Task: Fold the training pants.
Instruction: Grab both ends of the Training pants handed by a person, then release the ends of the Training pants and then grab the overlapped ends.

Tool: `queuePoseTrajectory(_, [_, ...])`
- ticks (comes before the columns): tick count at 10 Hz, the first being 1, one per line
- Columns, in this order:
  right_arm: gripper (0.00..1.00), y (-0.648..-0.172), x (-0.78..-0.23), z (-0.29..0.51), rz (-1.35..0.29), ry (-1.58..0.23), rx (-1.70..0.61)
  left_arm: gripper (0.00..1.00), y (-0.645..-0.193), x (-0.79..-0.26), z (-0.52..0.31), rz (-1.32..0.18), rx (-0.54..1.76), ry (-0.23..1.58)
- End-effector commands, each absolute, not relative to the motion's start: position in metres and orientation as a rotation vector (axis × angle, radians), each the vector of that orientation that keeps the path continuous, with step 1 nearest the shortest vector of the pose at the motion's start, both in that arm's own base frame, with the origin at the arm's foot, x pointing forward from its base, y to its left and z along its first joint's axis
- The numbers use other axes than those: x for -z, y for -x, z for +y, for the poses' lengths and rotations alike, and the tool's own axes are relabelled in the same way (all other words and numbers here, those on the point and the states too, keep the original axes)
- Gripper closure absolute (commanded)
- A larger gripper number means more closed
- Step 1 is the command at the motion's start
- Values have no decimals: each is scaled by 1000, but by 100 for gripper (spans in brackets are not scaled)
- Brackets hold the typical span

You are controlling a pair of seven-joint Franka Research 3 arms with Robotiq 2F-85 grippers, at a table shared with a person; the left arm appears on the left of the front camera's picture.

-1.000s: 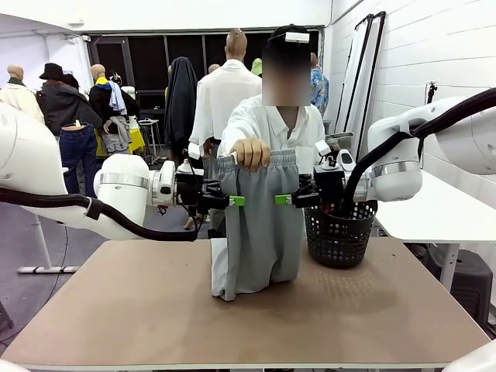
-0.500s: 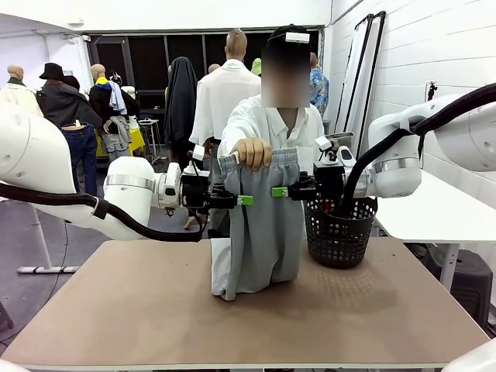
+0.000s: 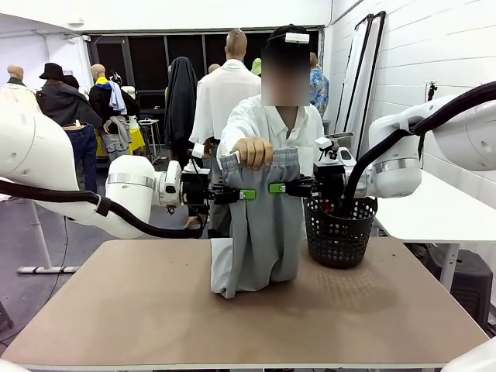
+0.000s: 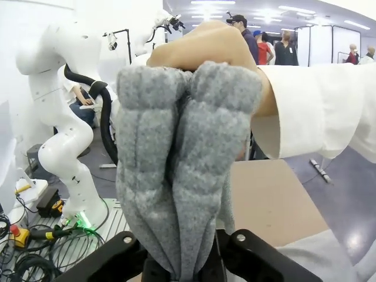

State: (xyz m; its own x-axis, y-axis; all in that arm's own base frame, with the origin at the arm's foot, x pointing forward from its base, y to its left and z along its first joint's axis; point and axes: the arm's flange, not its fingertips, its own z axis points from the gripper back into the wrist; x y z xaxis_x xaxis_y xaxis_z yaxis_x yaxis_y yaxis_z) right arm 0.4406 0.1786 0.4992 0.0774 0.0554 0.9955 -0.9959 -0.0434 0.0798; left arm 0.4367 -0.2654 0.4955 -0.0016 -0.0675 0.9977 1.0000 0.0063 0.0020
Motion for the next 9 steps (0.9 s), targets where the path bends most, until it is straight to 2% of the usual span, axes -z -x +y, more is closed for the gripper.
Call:
queuePoseTrajectory(1, [100, -448, -505, 178, -1032, -1268, -1224, 100, -443, -502, -262, -1202, 1230, 1110])
queuePoseTrajectory(4, [100, -449, -505, 179, -1005, -1263, -1225, 100, -446, -503, -259, -1200, 1227, 1084])
queuePoseTrajectory(5, [100, -452, -503, 179, -1005, -1262, -1213, 100, -448, -505, -260, -1196, 1277, 1058])
queuePoseTrajectory(6, [100, -458, -501, 180, -1014, -1261, -1191, 100, -454, -506, -262, -1093, 1448, 1051])
queuePoseTrajectory(7, [100, -444, -500, 180, -1032, -1252, -1214, 100, -444, -498, -258, -1181, 1232, 1095])
queuePoseTrajectory(9, [100, -444, -500, 180, -1032, -1252, -1214, 100, -444, -498, -258, -1181, 1232, 1095])
